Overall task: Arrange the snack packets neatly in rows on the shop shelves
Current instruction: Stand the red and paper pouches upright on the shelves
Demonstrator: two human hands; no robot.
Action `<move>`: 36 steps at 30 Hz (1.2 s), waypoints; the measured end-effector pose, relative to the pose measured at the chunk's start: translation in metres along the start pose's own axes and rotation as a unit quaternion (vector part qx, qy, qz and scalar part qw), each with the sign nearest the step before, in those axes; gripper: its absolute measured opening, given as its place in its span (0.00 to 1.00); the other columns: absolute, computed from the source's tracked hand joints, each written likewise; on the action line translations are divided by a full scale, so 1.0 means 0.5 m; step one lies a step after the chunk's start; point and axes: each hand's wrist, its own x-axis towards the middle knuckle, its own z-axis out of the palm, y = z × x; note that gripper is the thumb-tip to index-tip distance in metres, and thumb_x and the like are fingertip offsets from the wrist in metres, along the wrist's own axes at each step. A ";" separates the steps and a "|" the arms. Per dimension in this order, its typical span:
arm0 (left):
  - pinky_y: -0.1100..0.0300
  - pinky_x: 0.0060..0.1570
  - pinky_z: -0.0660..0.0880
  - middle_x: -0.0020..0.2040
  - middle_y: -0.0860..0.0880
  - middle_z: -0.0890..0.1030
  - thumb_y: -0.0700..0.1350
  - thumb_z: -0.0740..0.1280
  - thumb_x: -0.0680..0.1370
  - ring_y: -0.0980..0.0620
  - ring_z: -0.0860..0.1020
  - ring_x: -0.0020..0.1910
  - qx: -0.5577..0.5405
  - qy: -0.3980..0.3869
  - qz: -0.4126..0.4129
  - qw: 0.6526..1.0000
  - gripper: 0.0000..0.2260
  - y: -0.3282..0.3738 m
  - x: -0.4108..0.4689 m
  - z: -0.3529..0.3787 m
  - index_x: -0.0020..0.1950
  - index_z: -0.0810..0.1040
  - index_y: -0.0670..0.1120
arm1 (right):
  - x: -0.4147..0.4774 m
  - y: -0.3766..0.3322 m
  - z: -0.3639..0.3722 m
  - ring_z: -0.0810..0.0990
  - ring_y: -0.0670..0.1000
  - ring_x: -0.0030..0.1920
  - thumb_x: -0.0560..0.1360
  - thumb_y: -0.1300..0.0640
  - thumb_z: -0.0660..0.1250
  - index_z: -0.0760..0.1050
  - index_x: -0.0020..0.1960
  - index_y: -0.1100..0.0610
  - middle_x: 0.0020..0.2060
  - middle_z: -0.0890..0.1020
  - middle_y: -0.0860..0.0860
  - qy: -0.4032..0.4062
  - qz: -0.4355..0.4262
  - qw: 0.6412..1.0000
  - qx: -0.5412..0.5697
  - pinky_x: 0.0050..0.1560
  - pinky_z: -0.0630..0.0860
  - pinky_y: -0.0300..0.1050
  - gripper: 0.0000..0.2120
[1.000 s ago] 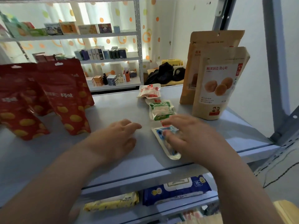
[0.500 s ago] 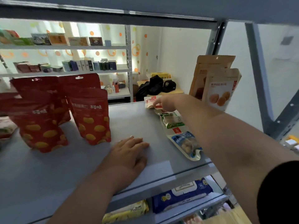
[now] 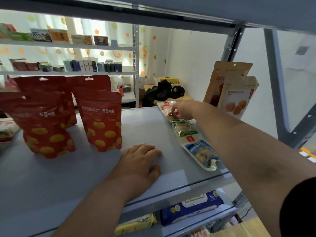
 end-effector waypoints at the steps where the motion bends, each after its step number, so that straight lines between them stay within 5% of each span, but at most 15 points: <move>1: 0.56 0.72 0.52 0.73 0.61 0.64 0.61 0.53 0.76 0.58 0.55 0.73 0.000 -0.001 0.000 1.000 0.24 0.000 0.001 -0.001 0.73 0.64 0.61 | -0.003 -0.004 0.001 0.77 0.55 0.55 0.78 0.63 0.62 0.67 0.73 0.46 0.66 0.75 0.54 0.010 0.000 1.000 0.003 0.52 0.77 0.48 0.26; 6: 0.56 0.72 0.54 0.75 0.56 0.64 0.58 0.56 0.80 0.53 0.58 0.75 0.014 -0.017 -0.001 1.000 0.22 0.016 -0.010 -0.015 0.74 0.64 0.58 | -0.022 -0.054 0.003 0.76 0.53 0.60 0.76 0.58 0.62 0.72 0.68 0.48 0.63 0.77 0.50 0.139 -0.084 0.983 0.083 0.57 0.74 0.46 0.20; 11: 0.59 0.56 0.73 0.65 0.59 0.74 0.57 0.60 0.79 0.56 0.74 0.60 0.001 -0.018 -0.016 1.000 0.19 0.040 -0.037 -0.125 0.70 0.67 0.61 | -0.053 -0.147 -0.055 0.80 0.45 0.48 0.75 0.59 0.66 0.79 0.56 0.49 0.49 0.81 0.45 0.195 -0.156 0.932 0.264 0.43 0.70 0.30 0.12; 15: 0.61 0.45 0.68 0.51 0.58 0.78 0.52 0.64 0.76 0.58 0.73 0.48 0.077 0.180 0.058 0.979 0.14 0.019 -0.063 -0.292 0.61 0.74 0.59 | -0.066 -0.223 -0.124 0.78 0.39 0.43 0.76 0.59 0.67 0.78 0.54 0.50 0.44 0.80 0.41 0.232 -0.183 0.887 0.356 0.36 0.71 0.25 0.09; 18: 0.58 0.52 0.67 0.57 0.50 0.78 0.48 0.70 0.73 0.50 0.74 0.56 0.161 0.269 0.044 0.949 0.20 -0.036 -0.054 -0.396 0.65 0.74 0.53 | -0.056 -0.276 -0.170 0.78 0.42 0.45 0.78 0.60 0.65 0.75 0.58 0.50 0.50 0.80 0.45 0.240 -0.176 0.870 0.394 0.38 0.75 0.31 0.10; 21: 0.52 0.59 0.71 0.64 0.48 0.77 0.49 0.71 0.73 0.46 0.73 0.62 0.236 0.178 -0.011 0.955 0.26 -0.089 -0.023 -0.445 0.71 0.70 0.51 | -0.037 -0.319 -0.198 0.78 0.47 0.49 0.79 0.62 0.64 0.70 0.68 0.51 0.59 0.78 0.50 0.228 -0.165 0.870 0.405 0.38 0.76 0.33 0.18; 24: 0.52 0.54 0.76 0.55 0.50 0.80 0.50 0.68 0.75 0.49 0.78 0.54 0.266 0.106 -0.008 0.958 0.20 -0.117 0.004 -0.445 0.66 0.75 0.51 | -0.016 -0.355 -0.206 0.77 0.47 0.50 0.79 0.59 0.66 0.67 0.72 0.54 0.63 0.76 0.54 0.193 -0.166 0.888 0.384 0.36 0.73 0.33 0.22; 27: 0.55 0.44 0.76 0.45 0.54 0.76 0.53 0.68 0.76 0.54 0.75 0.43 0.302 0.094 0.009 0.949 0.13 -0.133 0.021 -0.434 0.59 0.77 0.52 | 0.007 -0.370 -0.205 0.76 0.43 0.42 0.77 0.57 0.68 0.74 0.66 0.55 0.56 0.80 0.51 0.184 -0.164 0.908 0.338 0.33 0.69 0.33 0.17; 30: 0.60 0.41 0.68 0.43 0.55 0.68 0.51 0.71 0.75 0.56 0.69 0.44 0.301 0.119 0.015 0.946 0.09 -0.145 0.039 -0.424 0.53 0.77 0.51 | 0.020 -0.363 -0.206 0.76 0.44 0.41 0.77 0.55 0.68 0.78 0.56 0.55 0.47 0.79 0.48 0.220 -0.171 0.917 0.283 0.34 0.66 0.33 0.09; 36: 0.62 0.36 0.73 0.41 0.55 0.77 0.45 0.65 0.79 0.57 0.75 0.38 0.171 0.077 -0.037 0.982 0.09 -0.118 0.059 -0.400 0.41 0.68 0.54 | 0.008 -0.294 -0.228 0.76 0.43 0.38 0.77 0.57 0.68 0.78 0.52 0.54 0.40 0.77 0.44 0.176 -0.194 0.945 0.197 0.34 0.65 0.34 0.04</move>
